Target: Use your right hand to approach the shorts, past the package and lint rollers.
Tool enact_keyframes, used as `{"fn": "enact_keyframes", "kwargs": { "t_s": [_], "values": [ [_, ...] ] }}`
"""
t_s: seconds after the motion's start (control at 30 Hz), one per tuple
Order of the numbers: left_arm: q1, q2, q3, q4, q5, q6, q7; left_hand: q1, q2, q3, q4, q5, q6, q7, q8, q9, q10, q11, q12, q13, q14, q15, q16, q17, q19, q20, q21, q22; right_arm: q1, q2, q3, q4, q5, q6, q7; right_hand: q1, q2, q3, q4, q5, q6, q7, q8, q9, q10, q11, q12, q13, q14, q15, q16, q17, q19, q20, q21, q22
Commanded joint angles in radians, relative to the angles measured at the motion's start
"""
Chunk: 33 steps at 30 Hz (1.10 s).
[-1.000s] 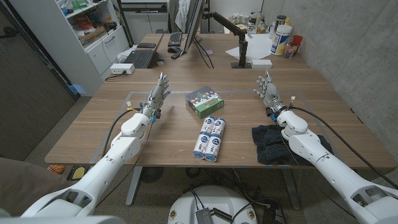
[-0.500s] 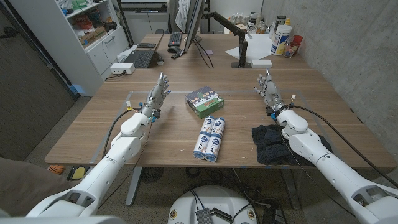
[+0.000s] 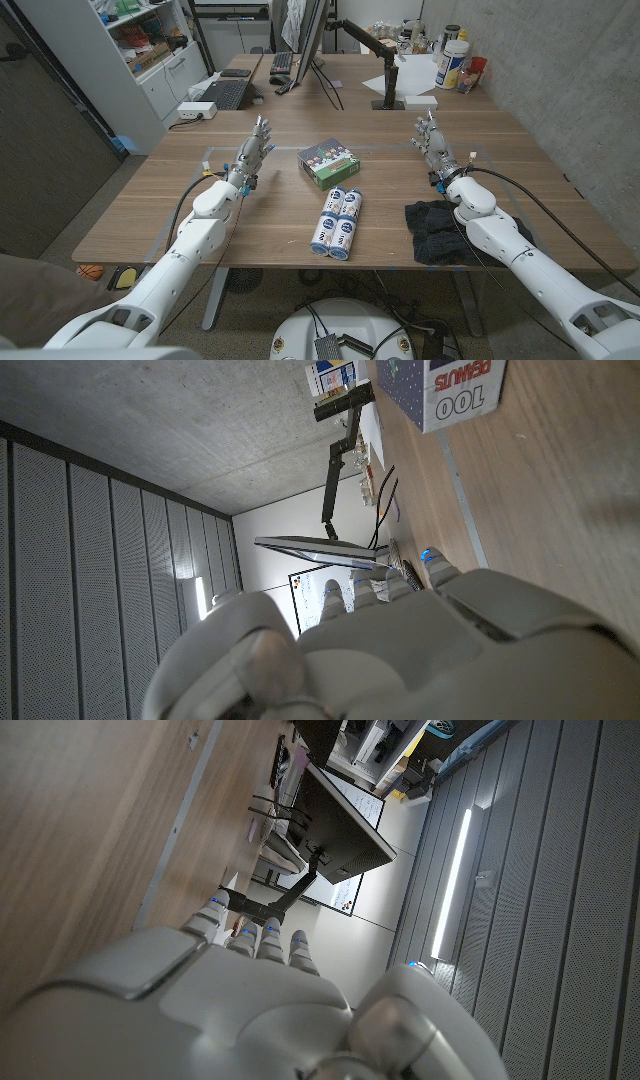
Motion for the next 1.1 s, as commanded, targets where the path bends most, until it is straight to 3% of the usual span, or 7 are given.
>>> {"fn": "enact_keyframes", "kwargs": {
  "t_s": [0.03,0.3,0.5,1.1],
  "values": [
    [-0.011,-0.002,-0.005,0.01,0.008,0.002,-0.017,0.012,0.004,-0.001,-0.003,0.003,0.007,-0.005,0.007,0.004,-0.011,0.003,0.003,0.002,-0.012,0.003,0.004,0.003,0.0,0.009,0.004,0.002,-0.022,-0.026,0.001,-0.038,-0.05,0.006,-0.044,0.01,0.003,-0.009,-0.002,0.005,-0.003,-0.001,0.002,0.004,-0.008,-0.003,0.003,0.004,-0.01,-0.001,-0.001,0.004,-0.012,0.002,-0.003,0.003],
    [-0.026,-0.001,-0.009,0.028,0.008,-0.001,-0.031,0.012,0.005,0.0,-0.003,0.003,0.007,-0.006,0.007,0.004,-0.014,0.001,0.002,0.002,-0.015,0.005,0.005,0.003,-0.001,0.009,0.004,0.002,-0.022,-0.042,-0.001,-0.055,-0.096,0.002,-0.079,0.012,0.004,-0.009,-0.003,0.005,0.005,0.009,0.006,0.003,-0.009,-0.005,0.004,0.004,-0.017,-0.006,-0.001,0.004,-0.019,-0.002,-0.004,0.003],
    [-0.036,0.002,-0.011,0.042,0.007,0.004,-0.044,0.013,0.005,0.0,-0.003,0.003,0.009,-0.004,0.008,0.004,-0.012,0.003,0.003,0.001,-0.018,0.008,0.005,0.003,-0.002,0.009,0.003,0.002,-0.019,-0.05,-0.008,-0.067,-0.131,-0.005,-0.101,0.015,0.006,-0.01,-0.005,0.005,0.003,-0.02,0.005,0.003,-0.011,-0.004,0.005,0.003,-0.023,-0.01,-0.001,0.004,-0.025,0.005,-0.003,0.003],
    [-0.059,0.007,-0.012,0.063,0.02,0.014,-0.057,0.013,0.005,0.001,-0.002,0.002,0.009,-0.004,0.007,0.004,-0.014,0.003,0.003,0.001,-0.022,0.008,0.005,0.004,-0.003,0.009,0.003,0.002,-0.043,-0.102,-0.018,-0.148,-0.252,-0.05,-0.183,0.02,0.008,-0.009,-0.007,0.005,0.003,-0.02,0.006,0.003,-0.017,-0.007,0.004,0.003,-0.03,-0.014,-0.001,0.004,-0.03,0.008,-0.002,0.003]
  ]
}}
